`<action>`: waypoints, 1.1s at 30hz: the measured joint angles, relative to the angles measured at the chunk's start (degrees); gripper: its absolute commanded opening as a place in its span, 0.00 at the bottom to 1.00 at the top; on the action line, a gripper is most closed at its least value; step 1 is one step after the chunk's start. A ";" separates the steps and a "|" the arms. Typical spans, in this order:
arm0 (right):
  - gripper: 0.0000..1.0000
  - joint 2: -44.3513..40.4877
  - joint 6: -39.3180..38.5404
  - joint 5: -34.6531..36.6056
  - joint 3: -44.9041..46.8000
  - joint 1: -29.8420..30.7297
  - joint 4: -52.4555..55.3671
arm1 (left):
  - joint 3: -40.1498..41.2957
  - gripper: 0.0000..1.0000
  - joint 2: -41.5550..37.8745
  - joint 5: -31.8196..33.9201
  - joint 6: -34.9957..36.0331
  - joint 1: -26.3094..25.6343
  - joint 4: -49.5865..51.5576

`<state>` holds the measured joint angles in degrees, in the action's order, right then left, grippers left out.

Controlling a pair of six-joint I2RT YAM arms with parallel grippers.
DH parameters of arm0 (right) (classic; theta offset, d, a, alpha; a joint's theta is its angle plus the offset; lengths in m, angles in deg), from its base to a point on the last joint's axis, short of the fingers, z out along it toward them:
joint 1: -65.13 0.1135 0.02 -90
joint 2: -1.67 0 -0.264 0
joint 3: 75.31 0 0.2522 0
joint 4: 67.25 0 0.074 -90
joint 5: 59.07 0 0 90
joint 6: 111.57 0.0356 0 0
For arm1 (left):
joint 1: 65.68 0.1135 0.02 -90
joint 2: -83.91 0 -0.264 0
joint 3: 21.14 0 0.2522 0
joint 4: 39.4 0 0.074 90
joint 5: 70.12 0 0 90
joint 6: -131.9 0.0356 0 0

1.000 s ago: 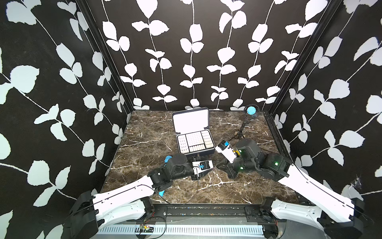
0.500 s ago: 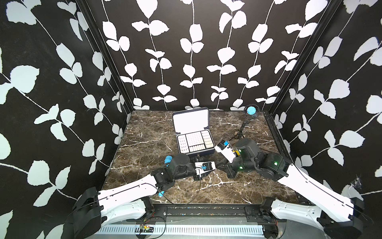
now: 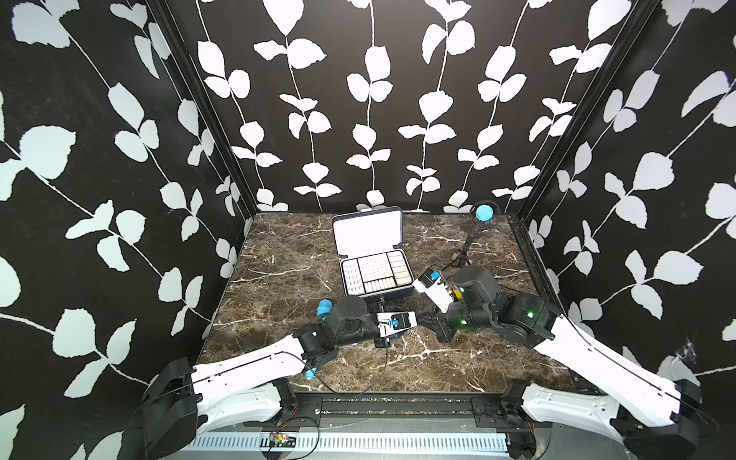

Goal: Put jewelry chain into jewelry box
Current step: Pick up the necklace from the center of the board.

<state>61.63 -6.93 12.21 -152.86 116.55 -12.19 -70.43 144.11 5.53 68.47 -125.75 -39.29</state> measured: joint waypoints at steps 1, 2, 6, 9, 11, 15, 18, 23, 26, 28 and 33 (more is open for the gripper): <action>0.00 0.00 0.07 0.00 0.07 0.00 0.00 | 0.00 0.28 0.00 0.02 0.00 0.00 0.00; 0.00 0.00 0.15 0.00 0.15 0.00 0.00 | 0.00 0.27 0.00 0.02 0.00 -0.02 -0.02; 0.00 0.00 0.20 -0.15 0.35 0.00 -0.22 | 0.00 0.16 0.00 0.02 -0.04 -0.02 0.00; 0.00 0.00 0.35 -0.22 0.42 0.00 -0.33 | 0.00 0.07 0.00 -0.04 -0.04 -0.07 0.00; 0.00 -0.02 0.42 -0.39 0.42 0.00 -0.35 | 0.00 0.03 -0.02 -0.09 -0.02 -0.13 0.02; 0.52 -0.07 1.11 -0.61 0.46 0.00 -0.35 | 0.00 0.00 -0.37 0.20 0.02 -0.24 0.50; 0.99 -0.70 1.88 -0.46 0.98 0.00 -0.76 | 0.00 0.00 -1.68 1.38 0.04 -0.24 1.44; 1.00 -3.74 4.79 5.20 2.36 0.00 -2.25 | 0.00 0.00 -5.20 4.22 0.33 -0.26 4.31; 1.00 -7.89 7.82 12.22 4.94 -0.52 -4.39 | -0.17 0.00 -7.72 6.99 0.48 -0.26 7.56; 1.00 -10.36 9.46 15.47 6.47 -2.03 -5.51 | -0.85 0.00 -9.18 9.33 0.44 -0.26 10.86; 1.00 -6.99 12.98 21.49 5.99 -8.11 -6.43 | -5.66 0.00 -11.19 16.68 -2.47 -0.26 20.39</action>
<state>54.64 6.05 33.70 -146.87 108.44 -18.62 -76.09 132.92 22.21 66.00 -126.01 -18.89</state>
